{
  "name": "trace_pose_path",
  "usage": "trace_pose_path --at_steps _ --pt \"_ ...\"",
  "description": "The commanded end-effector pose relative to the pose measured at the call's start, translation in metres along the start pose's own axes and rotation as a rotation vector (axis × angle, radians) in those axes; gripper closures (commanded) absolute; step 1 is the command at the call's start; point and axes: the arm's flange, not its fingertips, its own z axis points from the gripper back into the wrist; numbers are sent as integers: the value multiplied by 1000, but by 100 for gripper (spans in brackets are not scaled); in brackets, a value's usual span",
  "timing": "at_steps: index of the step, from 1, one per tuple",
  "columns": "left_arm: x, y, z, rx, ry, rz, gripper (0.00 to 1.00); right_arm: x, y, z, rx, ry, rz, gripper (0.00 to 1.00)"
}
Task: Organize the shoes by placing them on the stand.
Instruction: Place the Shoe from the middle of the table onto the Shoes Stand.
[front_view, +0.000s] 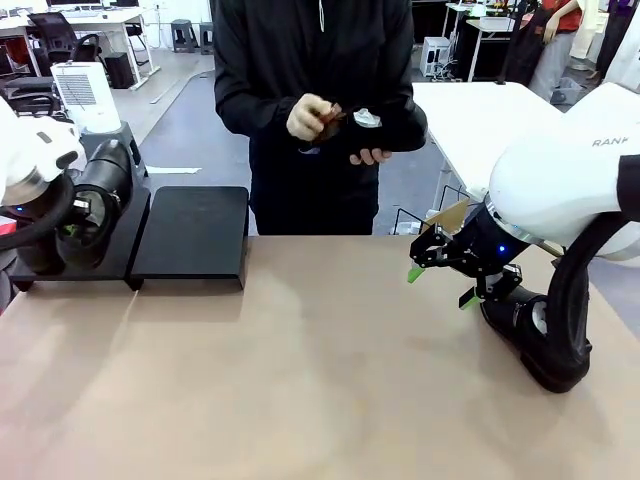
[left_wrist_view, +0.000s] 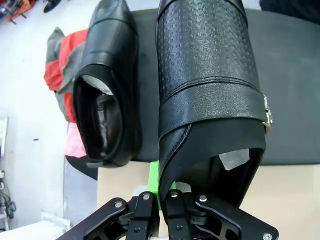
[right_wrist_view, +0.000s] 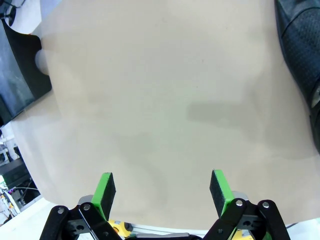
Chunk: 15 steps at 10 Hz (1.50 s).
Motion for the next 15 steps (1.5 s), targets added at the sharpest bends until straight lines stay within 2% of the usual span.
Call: trace_pose_path --at_steps 1,6,13,14,15 --pt "2 -15 -14 41 -47 41 100 1 -1 1 1 -2 17 0" --pt "1 -18 -39 23 -68 88 100 1 -1 1 1 -2 17 0" --pt "4 -18 -57 44 -55 88 100 1 -1 1 1 -2 17 0" --pt "3 -18 -57 55 -56 88 94 1 -1 1 1 -2 17 0" --pt "4 -16 -59 70 -66 79 74 1 -1 1 1 -2 17 0"
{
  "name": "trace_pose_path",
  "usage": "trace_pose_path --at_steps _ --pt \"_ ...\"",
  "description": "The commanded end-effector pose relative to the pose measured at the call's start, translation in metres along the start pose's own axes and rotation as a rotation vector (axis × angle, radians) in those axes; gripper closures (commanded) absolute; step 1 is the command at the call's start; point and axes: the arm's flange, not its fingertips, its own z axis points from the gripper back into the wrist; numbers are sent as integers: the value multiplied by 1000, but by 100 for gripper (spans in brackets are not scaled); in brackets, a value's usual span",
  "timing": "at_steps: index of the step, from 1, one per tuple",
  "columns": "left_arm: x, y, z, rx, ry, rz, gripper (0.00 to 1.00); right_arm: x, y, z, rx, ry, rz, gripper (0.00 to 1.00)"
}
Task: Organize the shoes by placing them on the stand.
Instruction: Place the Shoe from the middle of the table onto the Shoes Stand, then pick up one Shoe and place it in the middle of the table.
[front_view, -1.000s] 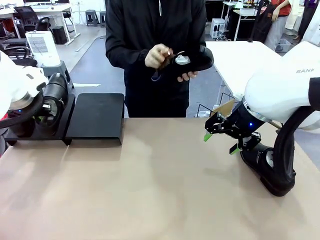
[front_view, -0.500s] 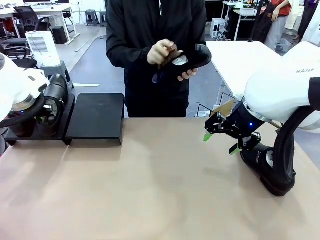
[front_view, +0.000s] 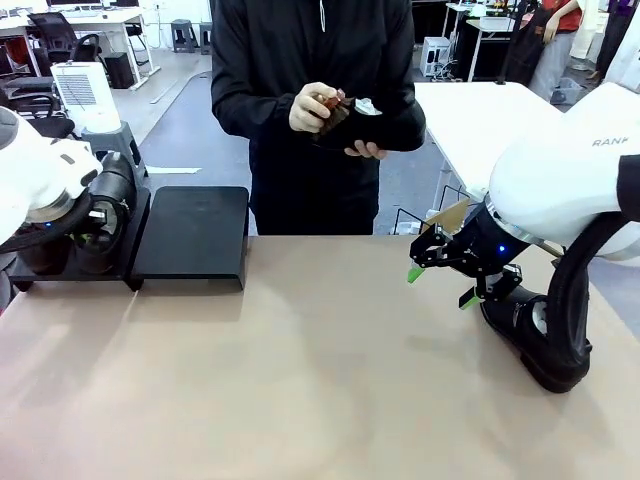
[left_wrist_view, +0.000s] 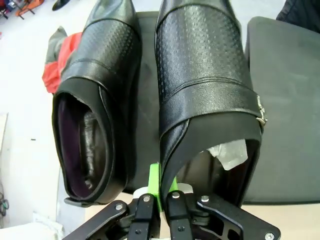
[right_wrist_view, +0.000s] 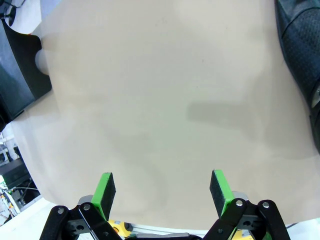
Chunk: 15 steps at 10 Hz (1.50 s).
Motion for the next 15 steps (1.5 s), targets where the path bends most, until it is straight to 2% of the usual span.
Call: trace_pose_path --at_steps 1,5,7,9,10,15 --pt "4 -3 -7 54 -34 13 55 1 -1 1 1 -2 17 0" --pt "9 0 -3 87 -69 6 55 1 -1 1 1 -2 17 0" --pt "10 -3 26 93 -133 -6 55 1 -1 1 1 -2 17 0" --pt "5 -3 72 63 -82 7 55 1 -1 1 1 -2 17 0" --pt "18 -1 30 63 -102 -15 55 1 -1 1 1 -2 17 0" --pt "18 -1 30 63 -102 -15 55 1 -1 1 1 -2 17 0"
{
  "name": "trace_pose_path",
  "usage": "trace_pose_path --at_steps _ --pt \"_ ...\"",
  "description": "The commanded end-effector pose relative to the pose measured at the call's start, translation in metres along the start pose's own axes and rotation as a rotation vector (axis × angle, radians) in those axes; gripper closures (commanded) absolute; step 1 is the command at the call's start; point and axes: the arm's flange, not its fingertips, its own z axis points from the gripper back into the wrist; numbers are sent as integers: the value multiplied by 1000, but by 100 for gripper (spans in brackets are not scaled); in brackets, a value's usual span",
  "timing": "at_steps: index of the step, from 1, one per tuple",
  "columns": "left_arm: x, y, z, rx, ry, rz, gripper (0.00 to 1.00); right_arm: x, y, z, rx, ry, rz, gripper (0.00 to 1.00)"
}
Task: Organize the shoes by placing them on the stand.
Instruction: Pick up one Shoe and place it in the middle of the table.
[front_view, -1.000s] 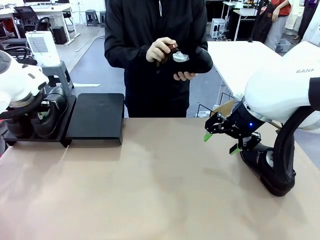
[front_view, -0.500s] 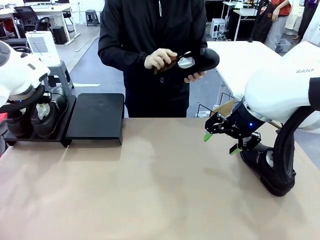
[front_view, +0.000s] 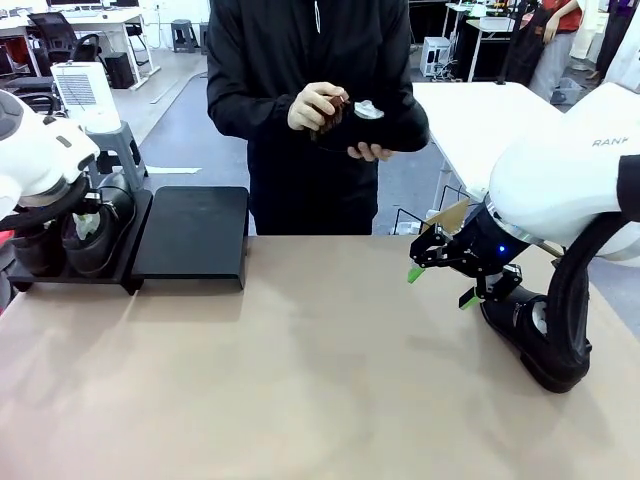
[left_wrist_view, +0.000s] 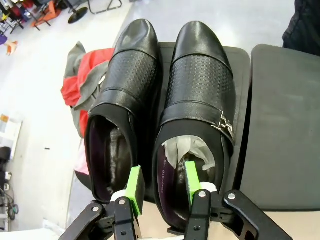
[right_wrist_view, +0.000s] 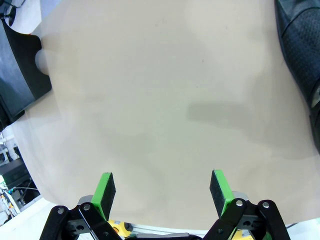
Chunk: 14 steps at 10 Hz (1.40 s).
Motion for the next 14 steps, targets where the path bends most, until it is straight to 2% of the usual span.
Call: trace_pose_path --at_steps 1,2,3,4,6,8,9,10,11,12,14 --pt "4 1 1 0 -21 -10 55 1 -1 1 1 -2 17 0" --pt "0 0 0 0 0 0 55 1 -1 1 1 -2 17 0" --pt "-11 -38 41 -140 15 -98 55 1 -1 1 1 -2 17 0" --pt "-19 -56 75 -250 110 -98 55 1 -1 1 1 -2 17 0" --pt "-27 -68 121 -348 120 -72 55 1 -1 1 1 -2 17 0" --pt "-25 -76 138 -400 297 -123 55 1 -1 1 1 -2 17 0" --pt "-21 -80 150 -441 342 -114 55 0 0 0 0 0 0 0" --pt "-15 -78 155 -461 337 -71 55 9 2 -17 -112 3 65 0" --pt "-10 -68 152 -439 310 -16 55 23 -11 -17 -188 -3 93 0" --pt "-32 -94 157 -466 326 -96 55 36 -33 -5 -241 -11 111 0" --pt "-32 -94 157 -466 326 -96 55 47 -65 12 -279 -23 100 0"
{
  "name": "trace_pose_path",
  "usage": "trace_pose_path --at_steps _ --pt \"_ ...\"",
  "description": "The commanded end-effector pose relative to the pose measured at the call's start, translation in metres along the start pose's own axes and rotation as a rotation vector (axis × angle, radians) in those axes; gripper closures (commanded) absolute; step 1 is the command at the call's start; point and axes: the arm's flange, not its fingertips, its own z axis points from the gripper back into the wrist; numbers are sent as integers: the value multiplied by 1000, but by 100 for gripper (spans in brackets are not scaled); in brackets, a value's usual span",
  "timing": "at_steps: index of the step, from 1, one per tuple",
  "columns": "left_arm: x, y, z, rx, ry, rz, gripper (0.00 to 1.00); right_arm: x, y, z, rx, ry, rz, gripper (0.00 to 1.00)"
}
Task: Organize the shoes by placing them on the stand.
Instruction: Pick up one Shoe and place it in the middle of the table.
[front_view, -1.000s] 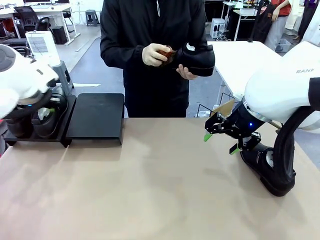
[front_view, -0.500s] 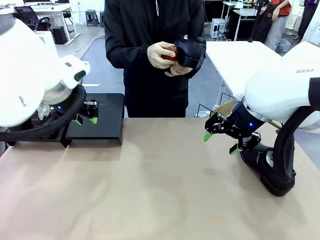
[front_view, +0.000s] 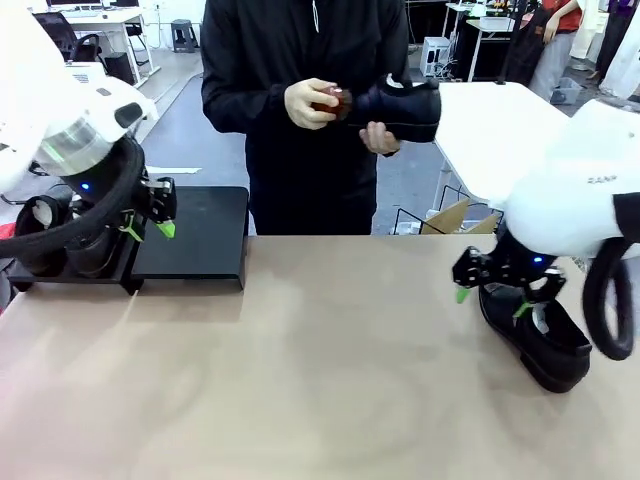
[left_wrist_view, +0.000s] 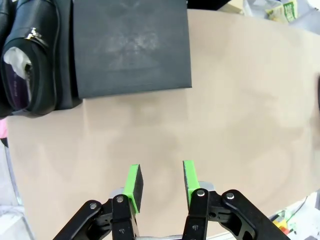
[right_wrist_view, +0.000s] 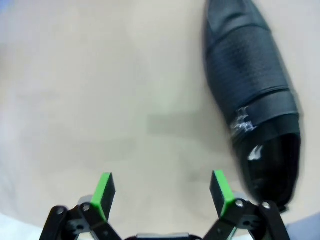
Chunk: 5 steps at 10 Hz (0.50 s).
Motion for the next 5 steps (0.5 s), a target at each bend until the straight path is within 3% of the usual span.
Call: trace_pose_path --at_steps 1,4,5 --pt "-3 -2 -5 -17 -8 -4 55 3 -13 20 -40 -40 4 0" --pt "-3 -2 -5 -17 -8 -4 55 3 -23 27 -84 -32 -14 0" --pt "-3 -2 -5 -17 -8 -4 55 2 -26 25 -146 -21 41 0"
